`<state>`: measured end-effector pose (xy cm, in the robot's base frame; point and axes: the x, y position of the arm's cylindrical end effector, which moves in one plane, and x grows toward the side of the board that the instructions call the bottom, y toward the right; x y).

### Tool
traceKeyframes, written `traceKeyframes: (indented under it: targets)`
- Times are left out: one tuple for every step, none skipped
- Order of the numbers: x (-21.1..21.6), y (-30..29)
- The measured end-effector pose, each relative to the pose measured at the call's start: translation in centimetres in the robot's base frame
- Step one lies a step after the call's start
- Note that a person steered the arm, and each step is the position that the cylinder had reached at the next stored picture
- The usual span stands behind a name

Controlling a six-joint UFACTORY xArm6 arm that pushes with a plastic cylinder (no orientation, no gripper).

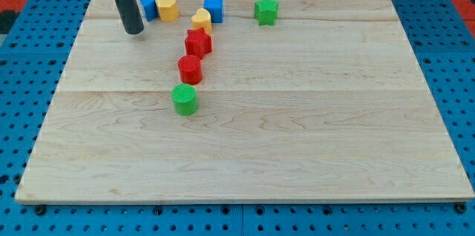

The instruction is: Move the yellow heart to the bottom right side of the blue cube

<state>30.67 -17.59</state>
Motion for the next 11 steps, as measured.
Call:
traceKeyframes:
  targets:
    - [-0.8, 3.8]
    - [-2.9, 4.8]
    - [-2.9, 4.8]
    - [-2.4, 5.7]
    - [-0.8, 9.6]
    - [-0.7, 7.7]
    - [-2.6, 4.5]
    - [-4.3, 7.9]
    - [-5.9, 9.9]
    - [-11.4, 7.2]
    - [-11.1, 0.4]
